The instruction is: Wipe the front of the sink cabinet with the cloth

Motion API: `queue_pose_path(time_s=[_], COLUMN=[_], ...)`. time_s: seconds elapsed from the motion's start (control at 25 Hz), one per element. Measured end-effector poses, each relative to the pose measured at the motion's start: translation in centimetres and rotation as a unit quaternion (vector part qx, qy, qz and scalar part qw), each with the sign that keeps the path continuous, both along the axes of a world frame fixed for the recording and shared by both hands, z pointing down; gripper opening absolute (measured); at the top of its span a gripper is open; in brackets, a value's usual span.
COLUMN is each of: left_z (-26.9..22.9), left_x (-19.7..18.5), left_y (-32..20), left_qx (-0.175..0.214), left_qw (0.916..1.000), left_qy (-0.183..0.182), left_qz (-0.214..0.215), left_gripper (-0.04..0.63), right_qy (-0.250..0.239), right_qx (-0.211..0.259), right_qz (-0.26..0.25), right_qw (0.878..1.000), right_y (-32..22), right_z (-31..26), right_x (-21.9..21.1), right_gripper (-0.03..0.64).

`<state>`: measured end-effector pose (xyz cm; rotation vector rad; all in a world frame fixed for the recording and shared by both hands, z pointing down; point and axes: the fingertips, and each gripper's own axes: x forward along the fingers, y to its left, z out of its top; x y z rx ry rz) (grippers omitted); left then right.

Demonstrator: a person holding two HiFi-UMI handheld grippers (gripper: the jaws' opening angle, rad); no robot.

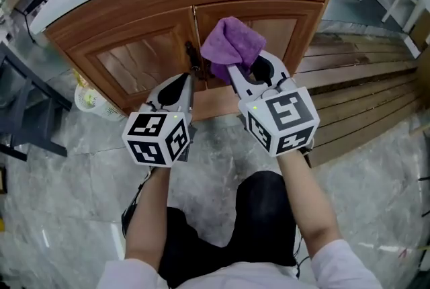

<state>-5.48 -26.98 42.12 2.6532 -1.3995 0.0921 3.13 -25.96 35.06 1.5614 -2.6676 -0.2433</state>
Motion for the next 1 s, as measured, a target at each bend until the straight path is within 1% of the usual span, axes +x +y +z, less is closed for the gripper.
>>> queue_pose_path(time_s=[0.12,0.28,0.48,0.6,0.72,0.8,1.0], left_z=[-0.3,-0.5,-0.7,-0.4,-0.2,-0.1,0.8], left_x=[-2.2,-5.9,-10.6,-13.6,-15.7,-17.1,-20.6], left_y=[0.3,0.8,1.5,2.0,2.7,3.3,4.5], left_qx=[0.013,0.007,0.012,0.004,-0.004,-0.006,-0.014], left_qw=[0.9995,0.9976,0.9928,0.9889,0.9859,0.9837,0.975], left_qy=[-0.006,0.002,0.004,0.01,0.016,0.012,-0.015], left_qz=[-0.027,-0.068,-0.119,-0.148,-0.167,-0.179,-0.221], left_gripper=[0.003,0.003,0.003,0.003,0.003,0.003,0.003], right_qy=[0.001,0.002,-0.01,-0.009,-0.008,-0.009,-0.015], right_qx=[-0.006,-0.013,-0.016,-0.013,-0.01,-0.008,-0.013], right_qz=[-0.044,-0.093,-0.13,-0.153,-0.173,-0.188,-0.209], right_qw=[0.999,0.996,0.991,0.988,0.985,0.982,0.978], right_y=[0.1,0.3,0.4,0.8,0.8,0.9,0.7], right_z=[1.0,2.1,2.8,2.9,3.0,3.1,3.6], right_x=[-4.9,-10.6,-15.5,-18.7,-21.7,-23.6,-26.9], right_gripper=[0.075,0.077,0.077,0.077,0.077,0.077,0.077])
